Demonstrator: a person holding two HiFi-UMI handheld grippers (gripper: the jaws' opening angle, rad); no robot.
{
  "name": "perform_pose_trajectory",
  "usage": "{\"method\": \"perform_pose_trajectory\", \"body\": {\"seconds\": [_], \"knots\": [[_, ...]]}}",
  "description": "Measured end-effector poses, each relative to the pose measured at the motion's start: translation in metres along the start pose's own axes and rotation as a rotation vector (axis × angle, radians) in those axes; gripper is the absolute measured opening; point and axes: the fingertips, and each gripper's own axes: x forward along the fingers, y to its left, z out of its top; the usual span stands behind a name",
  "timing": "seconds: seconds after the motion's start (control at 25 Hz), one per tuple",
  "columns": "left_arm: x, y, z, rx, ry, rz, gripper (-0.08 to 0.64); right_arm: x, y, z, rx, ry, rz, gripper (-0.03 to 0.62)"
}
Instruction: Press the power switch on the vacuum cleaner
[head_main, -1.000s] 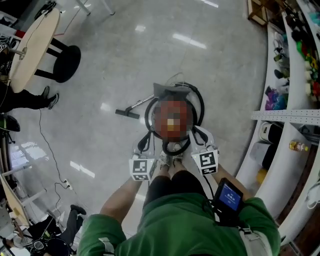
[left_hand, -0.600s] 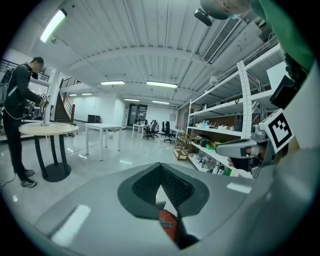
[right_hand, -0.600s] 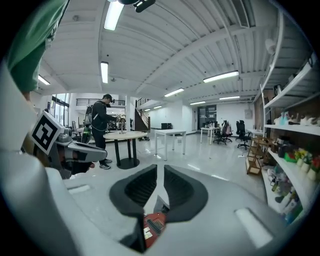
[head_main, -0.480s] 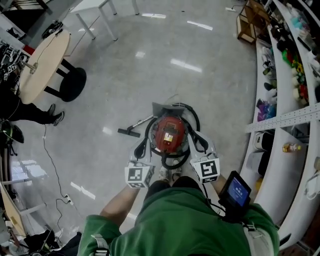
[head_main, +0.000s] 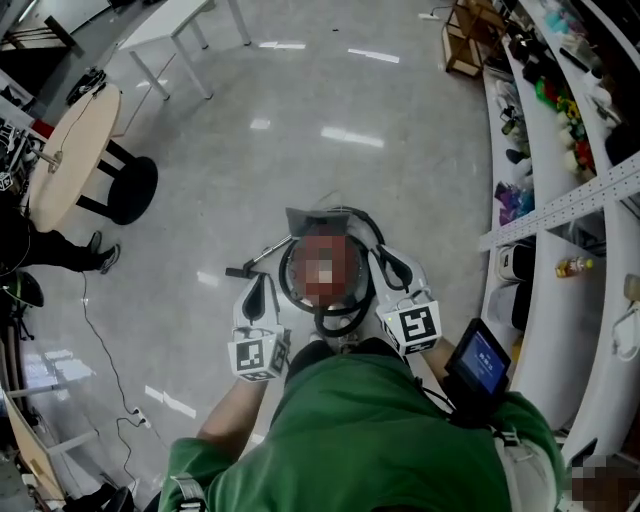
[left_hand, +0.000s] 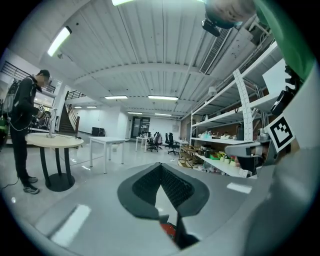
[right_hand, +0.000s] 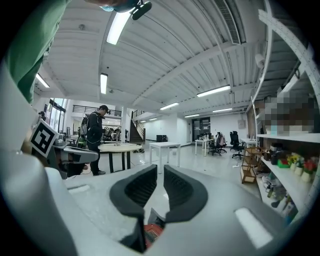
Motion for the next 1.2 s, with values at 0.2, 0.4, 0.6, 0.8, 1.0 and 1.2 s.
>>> {"method": "perform_pose_trajectory", "body": {"seconds": [0.2, 0.4, 0.6, 0.8, 1.0, 1.2], "knots": [[-0.009, 0.001, 0.007, 0.007, 0.005, 0.003, 0.008, -0.009, 0.003, 0.010, 0.004, -0.020, -0.013, 0.041], [-0.021, 0.000, 0.015, 0.030, -0.017, -0.036, 0.008, -0.025, 0.017, 0.018, 0.012, -0.033, -0.053, 0.037], [-0.045, 0.010, 0.020, 0.042, -0.045, -0.073, 0.006, -0.052, 0.047, 0.018, 0.034, -0.024, -0.115, 0.035], [-0.076, 0.022, 0.021, 0.084, -0.072, -0.117, 0.006, -0.077, 0.082, 0.014, 0.058, -0.010, -0.177, 0.032], [-0.114, 0.030, 0.018, 0.083, -0.071, -0.168, 0.006, -0.107, 0.123, 0.011, 0.071, 0.002, -0.228, 0.031], [-0.147, 0.031, 0.015, 0.037, -0.075, -0.228, 0.006, -0.136, 0.160, 0.005, 0.116, 0.015, -0.280, 0.028]]}}
